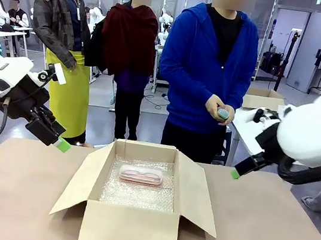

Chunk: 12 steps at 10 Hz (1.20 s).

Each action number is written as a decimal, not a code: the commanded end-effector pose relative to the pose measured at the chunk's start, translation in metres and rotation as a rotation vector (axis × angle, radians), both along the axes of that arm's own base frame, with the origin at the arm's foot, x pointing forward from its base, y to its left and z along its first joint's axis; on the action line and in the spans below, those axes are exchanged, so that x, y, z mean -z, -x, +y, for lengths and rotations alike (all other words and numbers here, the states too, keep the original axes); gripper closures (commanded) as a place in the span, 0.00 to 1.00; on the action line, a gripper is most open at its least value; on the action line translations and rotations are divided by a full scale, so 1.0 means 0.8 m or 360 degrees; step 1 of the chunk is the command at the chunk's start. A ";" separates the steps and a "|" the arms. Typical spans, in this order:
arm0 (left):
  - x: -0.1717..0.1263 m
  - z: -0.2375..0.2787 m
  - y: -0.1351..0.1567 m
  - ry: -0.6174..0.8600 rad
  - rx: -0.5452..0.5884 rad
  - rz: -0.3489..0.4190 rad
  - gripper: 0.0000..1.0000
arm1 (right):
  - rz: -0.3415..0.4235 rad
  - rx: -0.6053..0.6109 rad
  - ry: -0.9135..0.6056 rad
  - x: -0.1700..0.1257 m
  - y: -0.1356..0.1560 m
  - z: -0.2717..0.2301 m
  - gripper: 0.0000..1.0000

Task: Pack the glasses set securely to prepare it for shipping.
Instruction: Put the Glasses case from the right side of the table into the Package Box.

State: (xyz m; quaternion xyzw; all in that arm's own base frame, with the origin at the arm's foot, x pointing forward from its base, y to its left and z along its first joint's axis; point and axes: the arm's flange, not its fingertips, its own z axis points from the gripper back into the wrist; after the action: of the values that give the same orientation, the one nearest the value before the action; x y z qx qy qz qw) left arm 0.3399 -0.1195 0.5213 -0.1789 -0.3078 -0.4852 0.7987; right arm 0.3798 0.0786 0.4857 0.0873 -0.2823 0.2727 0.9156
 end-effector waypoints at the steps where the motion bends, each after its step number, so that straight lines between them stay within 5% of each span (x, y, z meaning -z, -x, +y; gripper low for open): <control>1: 0.001 0.004 -0.001 0.0029 0.0035 -0.0010 0.00 | -0.0047 0.0092 -0.0111 0.011 0.028 -0.006 0.00; 2: 0.001 0.004 -0.001 0.0029 0.0035 -0.0010 0.00 | -0.0075 0.0110 -0.0107 0.010 0.037 -0.007 0.00; 3: 0.001 0.004 -0.001 0.0029 0.0035 -0.0010 0.00 | -0.0012 0.0046 -0.0040 -0.008 -0.001 -0.010 0.00; 12: 0.001 0.004 -0.001 0.0029 0.0035 -0.0010 0.00 | -0.0012 0.0046 -0.0040 -0.008 -0.001 -0.010 0.00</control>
State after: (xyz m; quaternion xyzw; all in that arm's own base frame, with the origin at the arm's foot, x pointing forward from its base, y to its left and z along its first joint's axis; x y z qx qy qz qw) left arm 0.3399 -0.1194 0.5214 -0.1789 -0.3079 -0.4853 0.7986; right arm 0.3814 0.0706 0.4921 0.0940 -0.2921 0.2537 0.9173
